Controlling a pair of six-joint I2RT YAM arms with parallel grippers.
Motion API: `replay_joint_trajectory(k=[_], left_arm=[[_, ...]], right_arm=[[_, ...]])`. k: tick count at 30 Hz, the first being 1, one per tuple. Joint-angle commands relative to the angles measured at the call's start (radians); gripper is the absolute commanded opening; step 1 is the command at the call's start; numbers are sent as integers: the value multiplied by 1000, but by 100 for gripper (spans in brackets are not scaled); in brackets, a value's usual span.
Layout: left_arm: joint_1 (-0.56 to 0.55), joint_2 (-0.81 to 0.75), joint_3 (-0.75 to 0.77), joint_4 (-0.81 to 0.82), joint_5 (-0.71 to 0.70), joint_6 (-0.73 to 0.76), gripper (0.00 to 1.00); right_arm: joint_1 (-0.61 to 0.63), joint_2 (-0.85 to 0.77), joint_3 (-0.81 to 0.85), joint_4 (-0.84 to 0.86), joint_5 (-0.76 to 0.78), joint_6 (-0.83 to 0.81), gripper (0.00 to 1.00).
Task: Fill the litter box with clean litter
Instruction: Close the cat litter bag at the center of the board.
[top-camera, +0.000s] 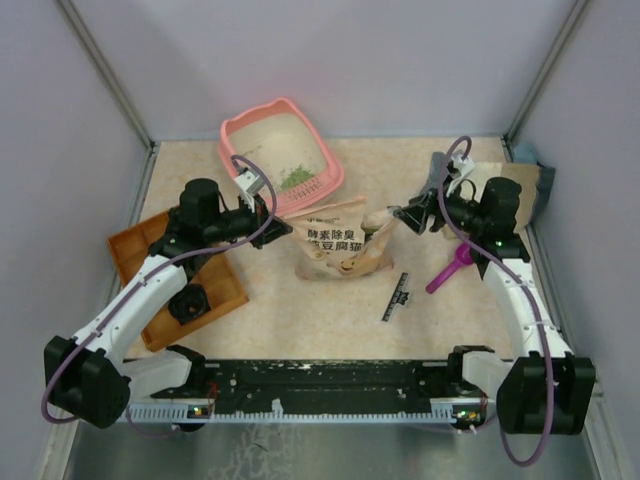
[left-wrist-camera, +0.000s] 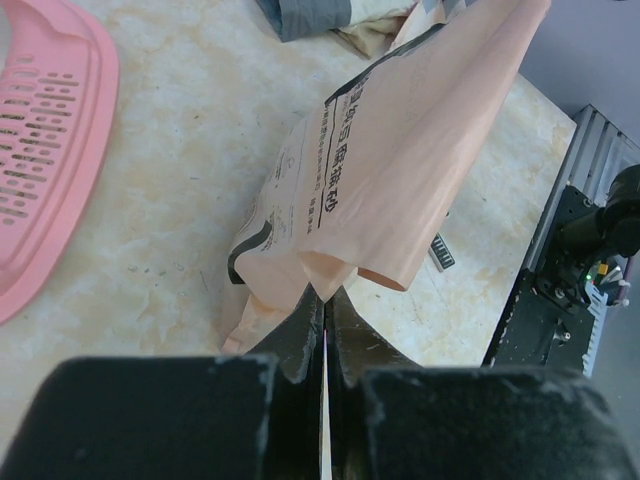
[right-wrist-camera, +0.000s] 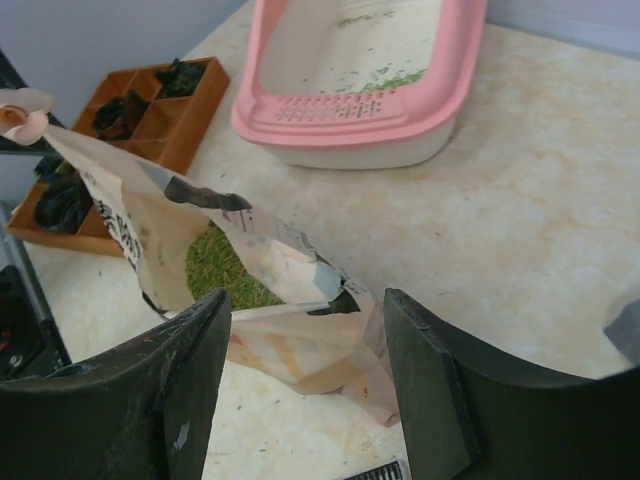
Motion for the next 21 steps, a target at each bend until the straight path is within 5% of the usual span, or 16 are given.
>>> replay_joint_trajectory(k=[1, 15, 18, 21], left_arm=[[-1, -5, 39, 8, -7, -11, 0], [-1, 13, 56, -3, -24, -6, 0], [-2, 10, 58, -7, -24, -6, 0], [0, 8, 61, -8, -29, -4, 0]], right_arm=[[-4, 29, 0, 56, -148, -66, 63], [-4, 148, 9, 93, -225, -57, 66], [-4, 167, 11, 115, -221, -40, 74], [-4, 190, 20, 123, -243, -27, 67]])
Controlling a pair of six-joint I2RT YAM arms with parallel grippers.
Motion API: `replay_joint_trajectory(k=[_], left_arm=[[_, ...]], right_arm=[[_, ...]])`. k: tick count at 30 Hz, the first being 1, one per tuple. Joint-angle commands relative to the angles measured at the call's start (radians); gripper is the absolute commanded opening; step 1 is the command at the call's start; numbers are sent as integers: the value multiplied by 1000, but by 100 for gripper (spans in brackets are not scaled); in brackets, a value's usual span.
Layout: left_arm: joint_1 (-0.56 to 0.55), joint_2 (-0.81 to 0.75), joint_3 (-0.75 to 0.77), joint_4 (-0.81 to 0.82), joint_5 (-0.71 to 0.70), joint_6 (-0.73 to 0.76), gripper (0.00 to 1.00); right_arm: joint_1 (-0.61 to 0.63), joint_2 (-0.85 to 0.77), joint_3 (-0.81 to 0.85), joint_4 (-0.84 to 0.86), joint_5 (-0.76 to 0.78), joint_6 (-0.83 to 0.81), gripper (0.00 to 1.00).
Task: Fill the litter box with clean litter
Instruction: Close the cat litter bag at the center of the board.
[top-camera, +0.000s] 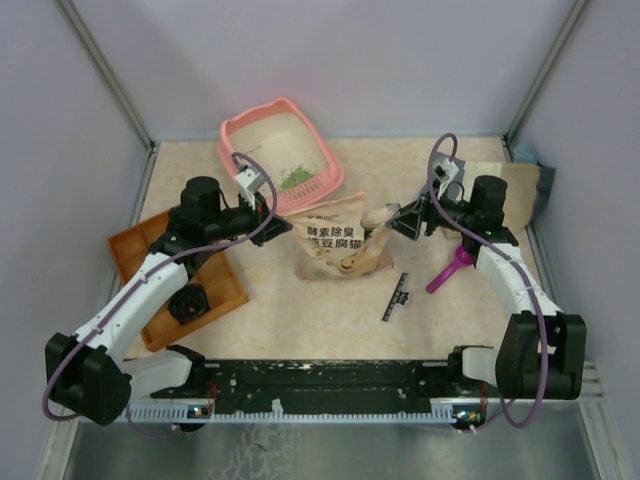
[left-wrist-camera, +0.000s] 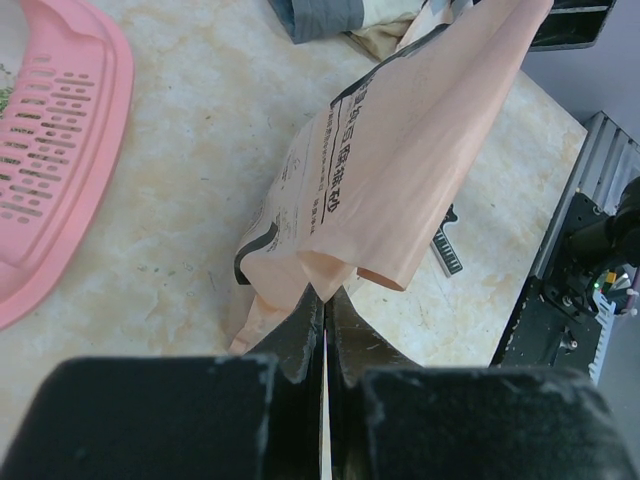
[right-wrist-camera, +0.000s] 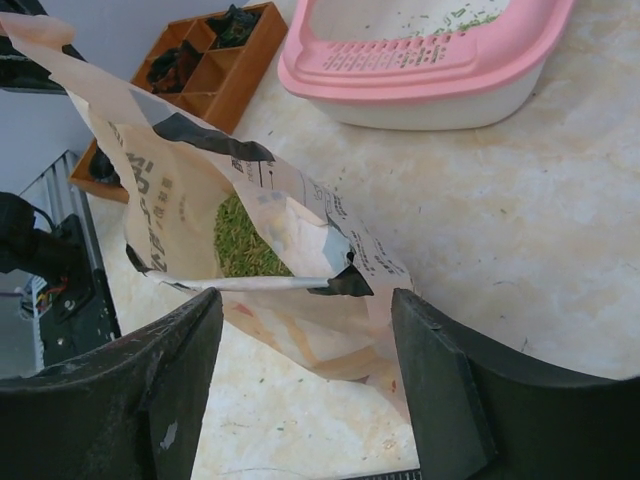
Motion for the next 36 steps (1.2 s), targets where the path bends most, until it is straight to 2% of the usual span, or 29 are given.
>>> replay_joint_trajectory(k=[1, 5, 14, 16, 21, 25, 31, 34, 36], left_arm=[[-2, -8, 46, -7, -5, 2, 0], [-1, -6, 44, -10, -11, 0, 0], [-2, -8, 32, -9, -19, -9, 0], [-1, -9, 32, -8, -21, -7, 0], [-2, -8, 35, -8, -19, -7, 0], [-2, -3, 37, -6, -15, -9, 0], [-2, -5, 37, -7, -21, -9, 0], [-2, -4, 37, -9, -27, -11, 0], [-1, -2, 37, -12, -31, -14, 0]], right_arm=[[-4, 20, 35, 70, -45, 18, 63], [-4, 18, 8, 151, -72, 76, 54], [-4, 37, -9, 193, -123, 110, 48], [-5, 48, -7, 193, -128, 109, 52], [-3, 53, 7, 161, -100, 70, 71], [-4, 79, 17, 169, -112, 65, 71], [-4, 94, 4, 272, -166, 130, 59], [-4, 93, -2, 291, -173, 149, 48], [-4, 92, -3, 291, -175, 155, 37]])
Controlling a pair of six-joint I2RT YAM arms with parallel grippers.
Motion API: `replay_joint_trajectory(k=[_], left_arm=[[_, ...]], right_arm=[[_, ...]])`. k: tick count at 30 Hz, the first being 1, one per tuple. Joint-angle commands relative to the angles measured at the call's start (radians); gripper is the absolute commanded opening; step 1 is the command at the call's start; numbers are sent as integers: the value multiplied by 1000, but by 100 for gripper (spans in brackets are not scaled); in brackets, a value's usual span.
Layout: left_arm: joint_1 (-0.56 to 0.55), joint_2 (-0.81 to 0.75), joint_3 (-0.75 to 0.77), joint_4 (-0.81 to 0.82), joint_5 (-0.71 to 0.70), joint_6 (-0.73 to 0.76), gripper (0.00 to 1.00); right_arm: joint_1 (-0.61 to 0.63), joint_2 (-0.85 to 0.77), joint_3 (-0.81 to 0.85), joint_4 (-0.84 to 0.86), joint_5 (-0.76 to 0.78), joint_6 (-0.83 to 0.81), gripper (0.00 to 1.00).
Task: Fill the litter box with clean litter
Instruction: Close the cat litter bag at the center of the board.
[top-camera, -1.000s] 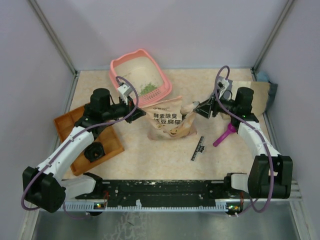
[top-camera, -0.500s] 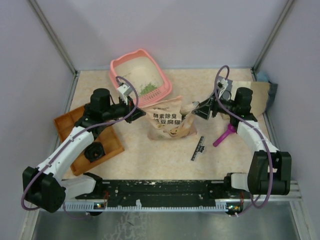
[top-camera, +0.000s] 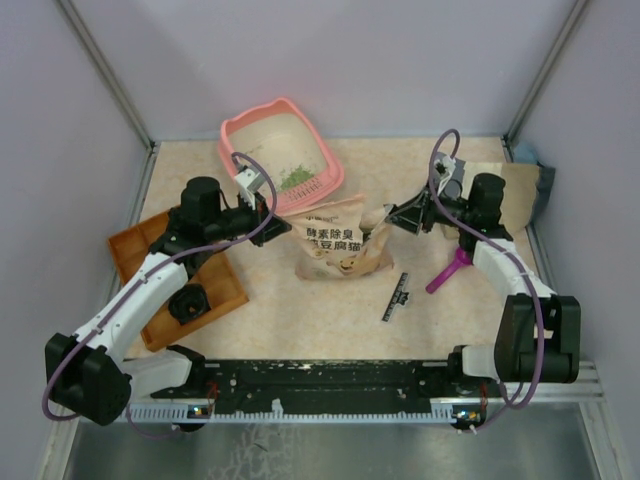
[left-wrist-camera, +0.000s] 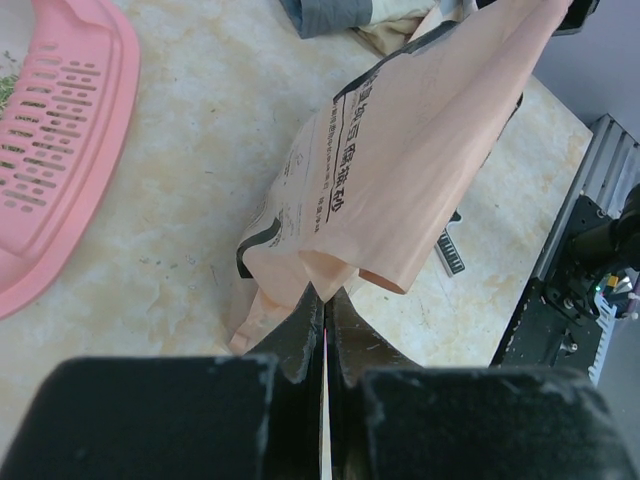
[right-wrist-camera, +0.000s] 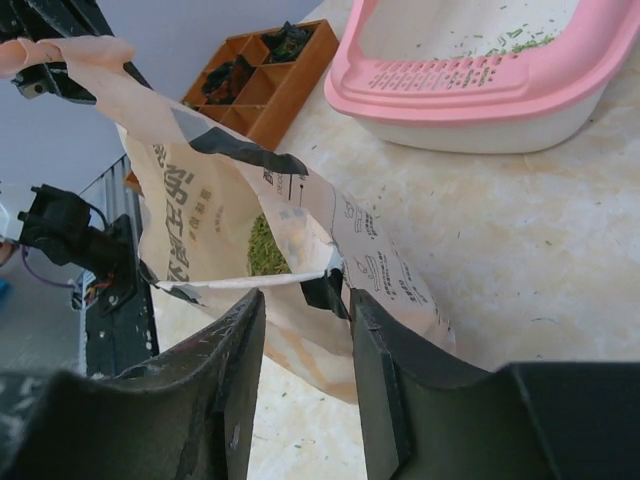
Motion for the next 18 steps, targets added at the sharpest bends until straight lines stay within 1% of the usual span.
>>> replay_joint_trajectory(k=[1, 5, 8, 13, 18], left_arm=[[-1, -1, 37, -4, -16, -10, 0], [-2, 12, 46, -42, -63, -25, 0], [-1, 26, 59, -88, -106, -36, 0], [-2, 42, 68, -131, -169, -61, 0], [-3, 71, 89, -182, -244, -54, 0]], right_arm=[[-1, -3, 10, 80, -42, 26, 30], [-1, -15, 17, -12, 5, 15, 0], [0, -33, 18, -78, 52, 32, 0], [-11, -71, 70, -371, 202, -100, 0], [-14, -65, 93, -519, 295, -128, 0]])
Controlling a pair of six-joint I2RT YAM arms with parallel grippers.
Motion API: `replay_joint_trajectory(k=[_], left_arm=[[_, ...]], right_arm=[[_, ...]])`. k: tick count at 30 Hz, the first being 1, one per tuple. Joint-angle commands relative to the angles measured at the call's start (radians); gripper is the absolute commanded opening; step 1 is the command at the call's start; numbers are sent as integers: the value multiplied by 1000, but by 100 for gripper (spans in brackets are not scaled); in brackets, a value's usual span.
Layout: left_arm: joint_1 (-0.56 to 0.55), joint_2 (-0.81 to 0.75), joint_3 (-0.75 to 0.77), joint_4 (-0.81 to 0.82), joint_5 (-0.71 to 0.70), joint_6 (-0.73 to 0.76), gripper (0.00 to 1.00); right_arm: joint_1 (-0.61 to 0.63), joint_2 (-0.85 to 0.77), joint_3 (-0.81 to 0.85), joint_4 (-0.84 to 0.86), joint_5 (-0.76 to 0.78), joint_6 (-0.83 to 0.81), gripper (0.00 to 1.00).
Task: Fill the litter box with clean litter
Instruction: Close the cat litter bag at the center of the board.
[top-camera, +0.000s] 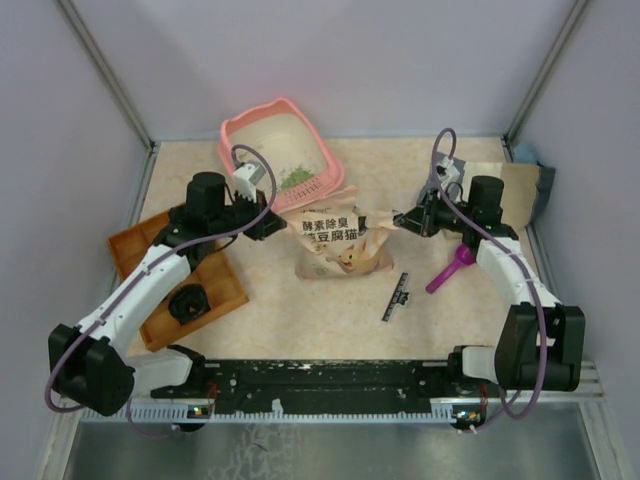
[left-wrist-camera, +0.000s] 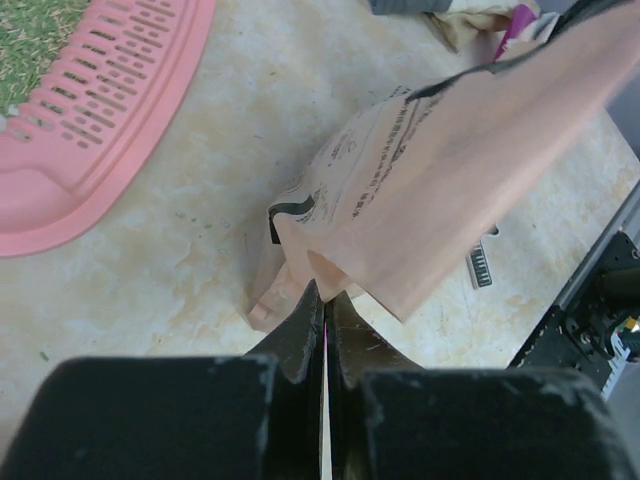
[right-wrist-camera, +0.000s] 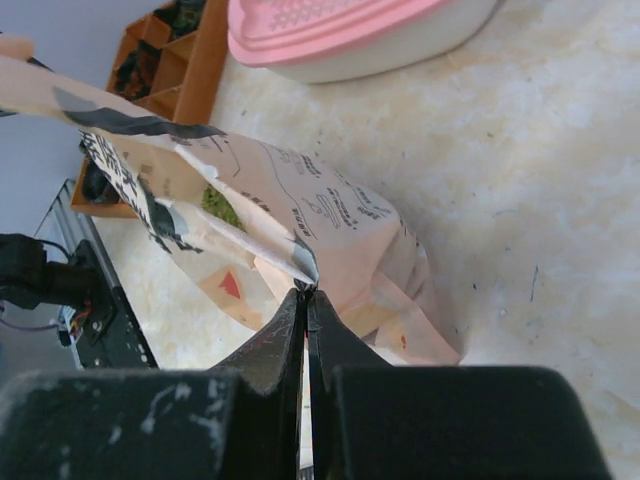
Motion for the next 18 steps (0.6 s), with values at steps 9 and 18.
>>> replay_joint_trajectory(k=[9, 18], left_arm=[[0, -12, 4, 17, 60, -16, 0], [-1, -54, 34, 97, 81, -27, 0]], right_arm=[[-1, -119, 14, -101, 27, -17, 0], [34, -279, -86, -73, 43, 105, 0]])
